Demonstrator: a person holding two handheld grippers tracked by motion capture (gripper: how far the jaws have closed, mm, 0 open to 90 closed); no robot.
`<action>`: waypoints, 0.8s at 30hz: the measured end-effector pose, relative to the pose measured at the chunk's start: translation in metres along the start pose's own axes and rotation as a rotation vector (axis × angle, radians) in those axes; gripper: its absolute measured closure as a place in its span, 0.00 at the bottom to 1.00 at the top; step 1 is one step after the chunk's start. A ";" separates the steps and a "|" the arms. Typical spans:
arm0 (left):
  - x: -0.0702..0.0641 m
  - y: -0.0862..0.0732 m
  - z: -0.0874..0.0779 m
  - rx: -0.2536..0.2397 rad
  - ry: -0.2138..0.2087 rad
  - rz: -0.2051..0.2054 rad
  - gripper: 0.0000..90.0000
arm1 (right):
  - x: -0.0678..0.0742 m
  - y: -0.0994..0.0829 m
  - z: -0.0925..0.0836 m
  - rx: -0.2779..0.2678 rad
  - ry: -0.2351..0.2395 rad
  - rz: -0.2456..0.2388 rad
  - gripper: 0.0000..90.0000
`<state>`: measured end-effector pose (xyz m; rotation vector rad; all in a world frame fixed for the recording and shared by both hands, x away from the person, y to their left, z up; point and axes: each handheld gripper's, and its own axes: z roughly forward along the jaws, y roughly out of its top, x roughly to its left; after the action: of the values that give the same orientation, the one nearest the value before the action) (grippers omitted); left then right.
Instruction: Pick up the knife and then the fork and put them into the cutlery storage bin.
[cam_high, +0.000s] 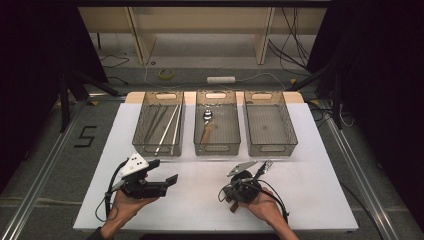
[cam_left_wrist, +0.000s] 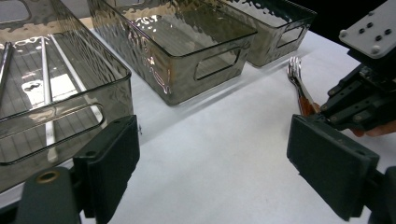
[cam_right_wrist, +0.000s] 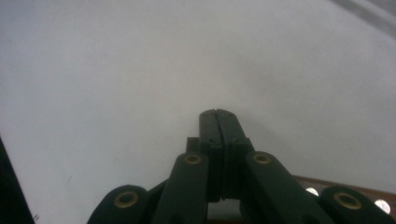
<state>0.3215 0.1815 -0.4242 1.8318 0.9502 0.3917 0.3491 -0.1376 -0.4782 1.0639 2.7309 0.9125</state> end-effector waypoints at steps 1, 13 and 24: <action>0.000 0.000 0.000 0.000 0.000 0.001 0.18 | 0.000 -0.001 -0.001 0.006 0.005 0.001 1.00; 0.000 0.000 0.000 0.005 0.007 0.003 0.18 | -0.003 -0.016 -0.017 0.068 0.028 -0.015 1.00; -0.001 0.000 0.001 0.010 0.010 0.006 0.18 | -0.009 -0.026 -0.027 0.102 0.036 -0.007 1.00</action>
<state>0.3215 0.1805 -0.4249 1.8441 0.9553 0.4005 0.3327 -0.1724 -0.4718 1.0638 2.8363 0.8077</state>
